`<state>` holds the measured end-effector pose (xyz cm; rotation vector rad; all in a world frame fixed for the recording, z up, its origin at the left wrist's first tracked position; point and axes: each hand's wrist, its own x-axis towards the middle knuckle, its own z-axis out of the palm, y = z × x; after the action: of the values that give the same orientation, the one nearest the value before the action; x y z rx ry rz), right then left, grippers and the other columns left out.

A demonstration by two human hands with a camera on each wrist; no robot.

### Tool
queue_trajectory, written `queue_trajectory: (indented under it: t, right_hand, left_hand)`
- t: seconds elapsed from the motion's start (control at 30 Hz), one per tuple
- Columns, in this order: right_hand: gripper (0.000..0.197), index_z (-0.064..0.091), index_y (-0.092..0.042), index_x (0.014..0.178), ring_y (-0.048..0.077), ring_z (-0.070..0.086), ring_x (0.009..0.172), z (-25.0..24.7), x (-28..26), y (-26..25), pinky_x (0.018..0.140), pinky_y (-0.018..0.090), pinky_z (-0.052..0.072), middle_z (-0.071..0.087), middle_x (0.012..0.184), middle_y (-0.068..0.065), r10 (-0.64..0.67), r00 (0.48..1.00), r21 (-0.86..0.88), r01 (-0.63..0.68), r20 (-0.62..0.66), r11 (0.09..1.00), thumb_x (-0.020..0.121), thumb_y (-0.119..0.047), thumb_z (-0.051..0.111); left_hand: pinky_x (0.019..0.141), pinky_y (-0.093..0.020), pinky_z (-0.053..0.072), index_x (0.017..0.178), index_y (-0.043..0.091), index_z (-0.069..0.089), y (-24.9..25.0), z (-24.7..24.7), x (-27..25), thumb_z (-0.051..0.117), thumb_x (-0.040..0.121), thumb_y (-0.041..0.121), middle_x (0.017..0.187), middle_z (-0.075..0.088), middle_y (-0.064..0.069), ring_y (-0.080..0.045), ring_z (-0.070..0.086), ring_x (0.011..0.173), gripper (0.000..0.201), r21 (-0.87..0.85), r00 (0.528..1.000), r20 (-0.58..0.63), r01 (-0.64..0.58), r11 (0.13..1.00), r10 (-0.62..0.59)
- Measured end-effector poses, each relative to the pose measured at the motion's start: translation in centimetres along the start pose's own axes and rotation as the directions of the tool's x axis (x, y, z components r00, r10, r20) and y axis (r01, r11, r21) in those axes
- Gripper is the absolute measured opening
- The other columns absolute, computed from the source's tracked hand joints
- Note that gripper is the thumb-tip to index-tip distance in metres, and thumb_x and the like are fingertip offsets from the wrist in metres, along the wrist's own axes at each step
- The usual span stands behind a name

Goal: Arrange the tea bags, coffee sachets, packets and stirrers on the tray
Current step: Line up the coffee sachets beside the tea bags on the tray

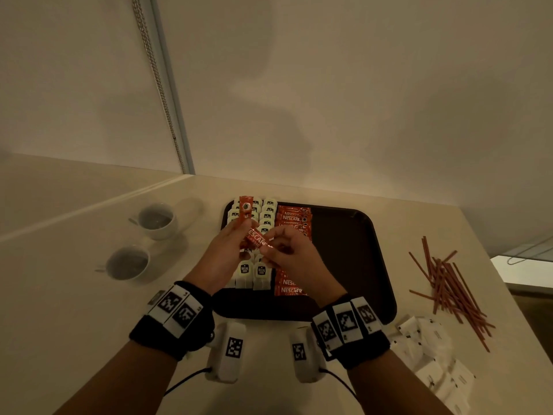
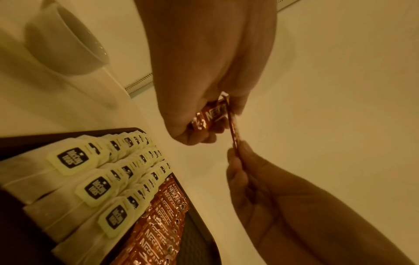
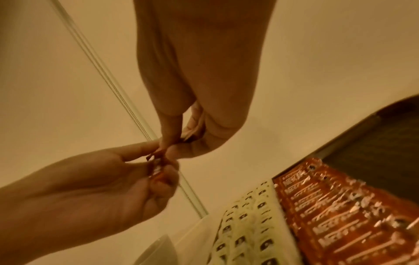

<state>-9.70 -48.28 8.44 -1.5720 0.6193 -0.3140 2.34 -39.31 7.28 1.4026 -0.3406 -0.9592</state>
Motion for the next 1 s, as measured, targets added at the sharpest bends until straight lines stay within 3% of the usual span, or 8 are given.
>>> queue_trajectory:
  t: [0.13,0.23,0.37,0.5,0.67,0.77,0.9,1.0]
  right_hand:
    - [0.016,0.067,-0.012,0.103,0.0,0.062,0.075,-1.7,-0.2,0.3,0.067,0.016,0.052,0.065,0.095,-0.002,-0.1,0.985,-0.088,0.088,-0.138,0.992,0.088,-0.01,0.062]
    - [0.019,0.066,-0.018,0.106,0.009,0.064,0.09,-2.1,-0.2,0.7,0.076,0.023,0.056,0.066,0.102,-0.003,-0.164,0.974,-0.179,0.136,-0.157,0.975,0.087,-0.014,0.063]
    - [0.012,0.067,-0.017,0.096,0.007,0.063,0.086,-2.0,-0.2,0.4,0.077,0.024,0.054,0.067,0.093,-0.006,-0.26,0.949,-0.25,0.211,-0.179,0.945,0.084,-0.015,0.068]
    - [0.009,0.067,-0.011,0.093,0.009,0.065,0.076,-2.4,-0.4,-0.2,0.069,0.02,0.054,0.068,0.088,0.003,-0.275,0.945,-0.144,0.252,-0.176,0.957,0.085,-0.007,0.065]
    - [0.013,0.068,-0.011,0.097,0.012,0.067,0.079,-2.7,-0.7,-0.4,0.072,0.024,0.056,0.069,0.091,0.006,-0.296,0.942,-0.127,0.278,-0.157,0.952,0.086,-0.007,0.064]
    - [0.013,0.068,-0.016,0.096,0.016,0.068,0.081,-2.8,-0.8,-0.8,0.074,0.025,0.057,0.07,0.092,0.004,-0.341,0.929,-0.202,0.31,-0.143,0.929,0.085,-0.008,0.065]
    - [0.015,0.069,-0.011,0.097,0.011,0.067,0.072,-3.0,-0.6,-0.8,0.068,0.018,0.055,0.069,0.089,0.006,-0.278,0.947,-0.136,0.258,-0.159,0.957,0.085,-0.004,0.064]
    - [0.014,0.069,-0.019,0.091,0.01,0.067,0.075,-3.6,-0.6,-0.2,0.069,0.019,0.056,0.068,0.087,0.0,-0.195,0.974,-0.163,0.174,-0.119,0.971,0.085,-0.008,0.065]
  left_hand:
    - [0.05,-0.016,0.041,0.091,0.01,0.065,-0.6,-0.8,-0.5,0.062,0.087,0.006,0.06,0.06,0.007,-0.007,0.048,0.053,0.007,0.031,0.999,0.011,-0.052,0.998,0.051]
    - [0.05,-0.014,0.042,0.092,0.009,0.068,-0.8,-0.8,-0.7,0.068,0.081,0.003,0.064,0.063,0.005,-0.004,0.05,0.052,0.013,0.037,0.998,0.043,-0.036,0.999,0.034]
    - [0.046,-0.012,0.039,0.087,0.008,0.07,-0.3,0.0,-0.9,0.069,0.08,0.002,0.054,0.061,0.009,0.0,0.049,0.045,0.009,0.061,0.994,0.051,-0.102,0.993,0.099]
    - [0.059,-0.017,0.051,0.087,0.008,0.072,0.2,0.0,-0.6,0.073,0.076,0.003,0.076,0.074,0.001,-0.008,0.068,0.068,0.012,0.08,0.985,0.018,-0.173,0.982,0.172]
    - [0.055,-0.015,0.046,0.095,0.002,0.07,-0.2,-0.1,-0.8,0.075,0.075,0.01,0.068,0.069,-0.001,-0.005,0.06,0.055,0.022,0.086,0.99,0.033,-0.138,0.987,0.135]
    - [0.077,-0.032,0.049,0.099,0.002,0.07,-0.8,0.1,-1.1,0.08,0.062,0.027,0.087,0.066,-0.024,-0.022,0.058,0.071,0.045,-0.044,0.996,0.056,-0.072,0.996,0.074]
    - [0.05,-0.014,0.044,0.091,0.006,0.067,-0.8,0.2,-0.9,0.069,0.079,0.012,0.067,0.066,-0.005,-0.005,0.051,0.048,0.014,-0.139,0.999,0.007,-0.03,0.99,0.031]
    - [0.046,-0.015,0.037,0.084,0.008,0.067,-1.0,0.0,-1.0,0.066,0.084,0.009,0.057,0.061,0.002,-0.005,0.045,0.045,0.001,-0.036,0.999,0.007,-0.043,0.998,0.044]
